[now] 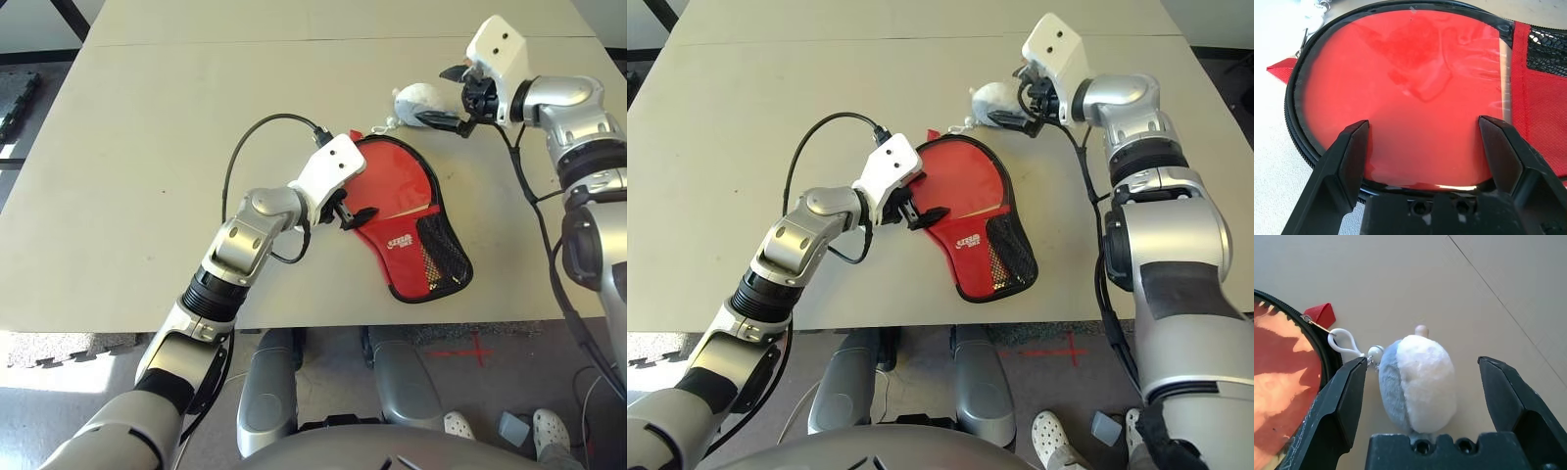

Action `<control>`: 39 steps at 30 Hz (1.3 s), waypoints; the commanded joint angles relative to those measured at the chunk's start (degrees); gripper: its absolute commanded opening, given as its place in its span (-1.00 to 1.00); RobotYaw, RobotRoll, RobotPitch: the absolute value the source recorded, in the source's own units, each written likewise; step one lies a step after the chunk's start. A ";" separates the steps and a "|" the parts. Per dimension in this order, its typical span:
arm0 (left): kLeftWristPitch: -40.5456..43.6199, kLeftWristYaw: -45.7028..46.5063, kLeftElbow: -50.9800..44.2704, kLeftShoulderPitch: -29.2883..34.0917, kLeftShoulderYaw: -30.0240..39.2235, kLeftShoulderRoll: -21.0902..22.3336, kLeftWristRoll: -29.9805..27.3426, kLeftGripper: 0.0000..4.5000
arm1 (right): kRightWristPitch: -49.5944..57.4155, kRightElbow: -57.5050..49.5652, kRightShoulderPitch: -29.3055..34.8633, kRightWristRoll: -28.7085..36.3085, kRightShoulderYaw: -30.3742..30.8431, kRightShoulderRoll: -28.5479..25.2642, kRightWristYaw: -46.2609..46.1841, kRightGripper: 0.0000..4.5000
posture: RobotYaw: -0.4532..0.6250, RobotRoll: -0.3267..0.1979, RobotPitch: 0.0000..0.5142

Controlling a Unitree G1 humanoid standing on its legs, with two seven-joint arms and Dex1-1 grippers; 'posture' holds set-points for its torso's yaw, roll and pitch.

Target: Store the ping-pong paddle in its case and zip it.

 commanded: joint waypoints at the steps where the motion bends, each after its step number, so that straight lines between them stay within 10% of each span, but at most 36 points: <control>1: 4.15 0.22 2.41 3.12 -2.97 0.28 0.03 0.98 | 0.29 2.17 0.08 -2.69 1.35 -0.47 -0.69 1.00 | -0.16 0.25 0.16; 16: 7.37 1.22 -2.05 4.81 -3.49 0.60 -0.96 0.98 | 2.61 4.91 1.72 -11.03 3.90 3.68 -14.94 1.00 | -0.12 0.25 0.27; 30: 6.54 1.40 -0.63 3.79 -4.72 -0.41 -1.11 1.00 | 0.28 4.42 1.92 -13.20 3.91 -1.45 -15.69 -0.95 | -0.18 0.25 0.24; 39: 6.11 1.01 0.92 3.19 -5.65 -1.56 -1.42 1.00 | -2.03 3.68 1.61 -14.86 5.80 -7.57 -9.46 -0.99 | -0.23 0.25 0.24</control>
